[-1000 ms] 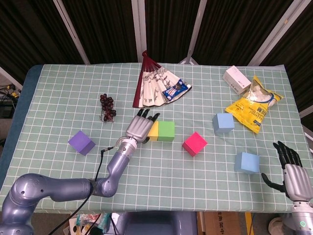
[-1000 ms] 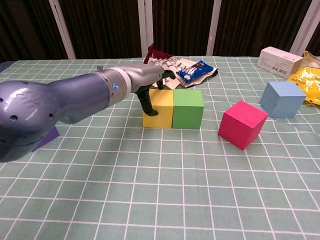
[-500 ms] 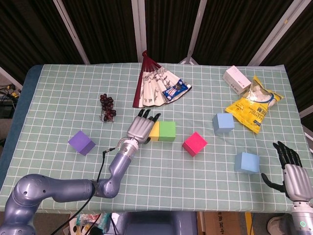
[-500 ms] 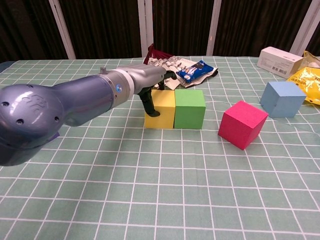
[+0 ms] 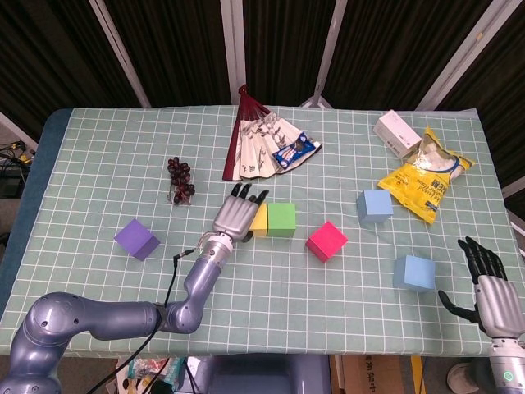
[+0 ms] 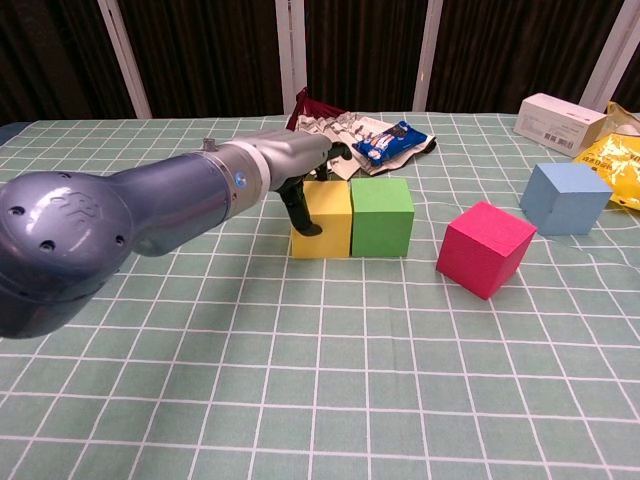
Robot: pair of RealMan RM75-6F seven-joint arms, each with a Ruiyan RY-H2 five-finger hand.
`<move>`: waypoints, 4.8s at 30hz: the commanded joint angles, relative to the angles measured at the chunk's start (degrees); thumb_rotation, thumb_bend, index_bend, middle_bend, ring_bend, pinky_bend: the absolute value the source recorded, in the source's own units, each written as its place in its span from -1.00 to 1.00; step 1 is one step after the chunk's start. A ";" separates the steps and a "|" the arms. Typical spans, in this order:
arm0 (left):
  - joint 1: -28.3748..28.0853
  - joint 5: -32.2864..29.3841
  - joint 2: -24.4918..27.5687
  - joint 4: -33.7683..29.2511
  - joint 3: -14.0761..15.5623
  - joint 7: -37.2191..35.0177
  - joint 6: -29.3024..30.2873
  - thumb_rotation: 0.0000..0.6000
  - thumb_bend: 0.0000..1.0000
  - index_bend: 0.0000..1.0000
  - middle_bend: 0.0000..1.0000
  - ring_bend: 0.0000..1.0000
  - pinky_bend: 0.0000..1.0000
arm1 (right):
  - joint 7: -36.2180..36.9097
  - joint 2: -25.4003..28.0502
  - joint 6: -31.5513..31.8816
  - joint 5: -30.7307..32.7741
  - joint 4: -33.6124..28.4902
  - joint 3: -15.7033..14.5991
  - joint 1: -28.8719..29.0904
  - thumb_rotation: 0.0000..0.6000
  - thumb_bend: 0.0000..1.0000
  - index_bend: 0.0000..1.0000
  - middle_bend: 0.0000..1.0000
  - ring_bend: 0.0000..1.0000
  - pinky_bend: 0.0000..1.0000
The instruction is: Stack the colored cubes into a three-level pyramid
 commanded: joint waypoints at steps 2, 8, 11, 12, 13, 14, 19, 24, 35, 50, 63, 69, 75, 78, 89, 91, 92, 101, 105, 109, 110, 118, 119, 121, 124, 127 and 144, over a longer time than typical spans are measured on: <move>0.05 -0.28 -0.01 -0.09 -0.10 0.21 0.20 1.00 -0.38 -1.00 -0.61 -0.98 -1.00 | -0.01 -0.02 0.02 -0.04 0.02 -0.01 0.00 1.00 -0.40 -1.00 -1.00 -1.00 -1.00; 0.15 -0.30 0.07 -0.32 -0.26 0.37 0.43 1.00 -0.42 -1.00 -0.76 -0.99 -1.00 | -0.02 0.00 0.04 -0.09 -0.02 -0.05 -0.02 1.00 -0.40 -1.00 -1.00 -1.00 -1.00; 0.34 -0.33 0.27 -0.63 -0.42 0.25 0.66 1.00 -0.45 -1.00 -0.81 -1.00 -1.00 | 0.02 0.03 0.05 -0.13 -0.05 -0.08 -0.04 1.00 -0.40 -1.00 -1.00 -1.00 -1.00; 0.45 -0.47 0.45 -0.88 -0.50 0.25 0.80 1.00 -0.45 -1.00 -0.82 -1.00 -1.00 | 0.03 0.04 0.09 -0.15 -0.04 -0.07 -0.05 1.00 -0.40 -1.00 -1.00 -1.00 -1.00; 0.52 -0.54 0.60 -1.11 -0.53 0.31 0.91 1.00 -0.45 -1.00 -0.83 -1.00 -1.00 | 0.05 0.04 0.11 -0.17 -0.03 -0.07 -0.05 1.00 -0.40 -1.00 -1.00 -1.00 -1.00; 0.66 -0.62 0.92 -1.52 -0.55 0.42 1.15 1.00 -0.45 -1.00 -0.84 -1.00 -1.00 | 0.07 0.06 0.12 -0.17 -0.03 -0.08 -0.07 1.00 -0.40 -1.00 -1.00 -1.00 -1.00; 2.01 -0.90 3.33 -4.68 -0.68 0.30 2.83 1.00 -0.45 -1.00 -0.85 -1.00 -1.00 | 0.20 0.11 0.13 -0.20 -0.02 -0.09 -0.08 1.00 -0.40 -1.00 -1.00 -1.00 -1.00; 3.97 -1.20 6.44 -9.04 -0.34 -0.02 4.83 1.00 -0.45 -1.00 -0.83 -1.00 -1.00 | 0.25 0.12 0.19 -0.41 0.00 -0.17 -0.10 1.00 -0.40 -1.00 -1.00 -1.00 -1.00; 9.35 -1.27 15.06 -22.08 3.07 0.10 9.67 1.00 -0.45 -1.00 -0.80 -1.00 -1.00 | -0.17 0.00 0.27 -0.65 -0.05 -0.31 -0.11 1.00 -0.40 -1.00 -1.00 -1.00 -1.00; 11.07 -3.03 16.84 -27.57 6.95 1.88 10.37 1.00 -0.45 -1.00 -0.66 -1.00 -1.00 | -0.34 -0.15 0.56 -0.83 -0.06 -0.35 -0.21 1.00 -0.40 -1.00 -1.00 -1.00 -1.00; 8.45 -5.32 11.17 -22.25 5.84 2.94 8.14 1.00 -0.45 -1.00 -0.66 -1.00 -1.00 | -0.01 0.01 0.39 -0.62 -0.05 -0.27 -0.16 1.00 -0.40 -1.00 -1.00 -1.00 -1.00; 7.53 -5.28 9.17 -20.19 5.39 3.25 7.85 1.00 -0.45 -1.00 -0.66 -1.00 -1.00 | 0.12 0.10 0.41 -0.61 -0.06 -0.27 -0.19 1.00 -0.40 -1.00 -1.00 -1.00 -1.00; 6.97 -5.44 8.22 -18.98 5.26 3.75 7.64 1.00 -0.45 -1.00 -0.66 -1.00 -1.00 | 0.20 0.09 0.36 -0.59 -0.03 -0.28 -0.19 1.00 -0.40 -1.00 -1.00 -1.00 -1.00; 6.79 -5.66 7.71 -18.27 5.17 3.84 7.55 1.00 -0.45 -1.00 -0.66 -1.00 -1.00 | 0.18 0.08 0.38 -0.65 -0.03 -0.30 -0.19 1.00 -0.40 -1.00 -1.00 -1.00 -1.00; 6.66 -4.82 6.83 -17.07 4.77 3.34 7.57 1.00 -0.45 -1.00 -0.66 -1.00 -1.00 | -0.01 0.08 0.25 -0.54 -0.08 -0.34 -0.18 1.00 -0.40 -1.00 -1.00 -1.00 -1.00; 6.69 -4.67 6.81 -16.99 4.73 3.27 7.59 1.00 -0.45 -1.00 -0.66 -1.00 -1.00 | -0.01 0.09 0.21 -0.52 -0.11 -0.36 -0.17 1.00 -0.40 -1.00 -1.00 -1.00 -1.00; 6.71 -4.63 6.80 -16.96 4.73 3.25 7.60 1.00 -0.45 -1.00 -0.66 -1.00 -1.00 | -0.04 0.09 0.22 -0.53 -0.11 -0.35 -0.17 1.00 -0.40 -1.00 -1.00 -1.00 -1.00; 6.81 -4.80 6.51 -16.28 4.71 3.23 7.34 1.00 -0.45 -1.00 -0.66 -1.00 -1.00 | -0.24 0.03 0.30 -0.51 -0.13 -0.35 -0.21 1.00 -0.40 -1.00 -1.00 -1.00 -1.00; 6.90 -4.51 6.58 -16.25 4.80 3.23 7.36 1.00 -0.45 -1.00 -0.66 -1.00 -1.00 | -0.34 0.01 0.21 -0.43 -0.13 -0.37 -0.19 1.00 -0.40 -1.00 -1.00 -1.00 -1.00; 7.45 -3.94 7.35 -17.40 5.09 2.92 7.80 1.00 -0.45 -1.00 -0.66 -1.00 -1.00 | -0.40 0.02 0.22 -0.44 -0.10 -0.37 -0.20 1.00 -0.40 -1.00 -1.00 -1.00 -1.00; 7.64 -3.66 7.66 -17.89 5.19 2.81 8.05 1.00 -0.45 -1.00 -0.66 -1.00 -1.00 | -0.41 0.01 0.24 -0.44 -0.09 -0.37 -0.20 1.00 -0.40 -1.00 -1.00 -1.00 -1.00; 13.03 3.20 14.38 -28.27 5.98 -2.34 15.14 1.00 -0.45 -1.00 -0.76 -1.00 -1.00 | -0.43 -0.01 0.45 -0.68 0.10 -0.42 -0.28 1.00 -0.40 -1.00 -1.00 -1.00 -1.00; 13.83 3.95 15.23 -29.41 6.00 -3.28 15.96 1.00 -0.45 -1.00 -0.79 -1.00 -1.00 | -0.47 -0.02 0.46 -0.70 0.12 -0.43 -0.27 1.00 -0.40 -1.00 -1.00 -1.00 -1.00; 16.25 6.43 17.74 -32.55 6.29 -5.97 18.31 1.00 -0.48 -1.00 -0.88 -1.00 -1.00 | -0.60 -0.05 0.51 -0.79 0.17 -0.46 -0.28 1.00 -0.40 -1.00 -1.00 -1.00 -1.00; 19.97 11.04 20.99 -35.66 7.38 -9.57 22.35 1.00 -0.62 -1.00 -0.91 -1.00 -1.00 | -0.82 -0.10 0.74 -0.87 0.36 -0.30 -0.24 1.00 -0.40 -1.00 -1.00 -1.00 -1.00; 23.69 15.26 24.21 -38.63 8.98 -12.11 26.43 1.00 -0.67 -1.00 -0.93 -1.00 -1.00 | -0.80 -0.13 1.17 -1.53 0.77 -0.15 -0.11 1.00 -0.40 -1.00 -1.00 -1.00 -1.00; 34.99 26.64 38.40 -45.67 12.41 -21.95 31.21 1.00 -0.71 -1.00 -0.96 -1.00 -1.00 | -9.70 3.04 -2.43 1.51 -12.12 1.38 2.70 1.00 -0.46 -1.00 -1.00 -1.00 -1.00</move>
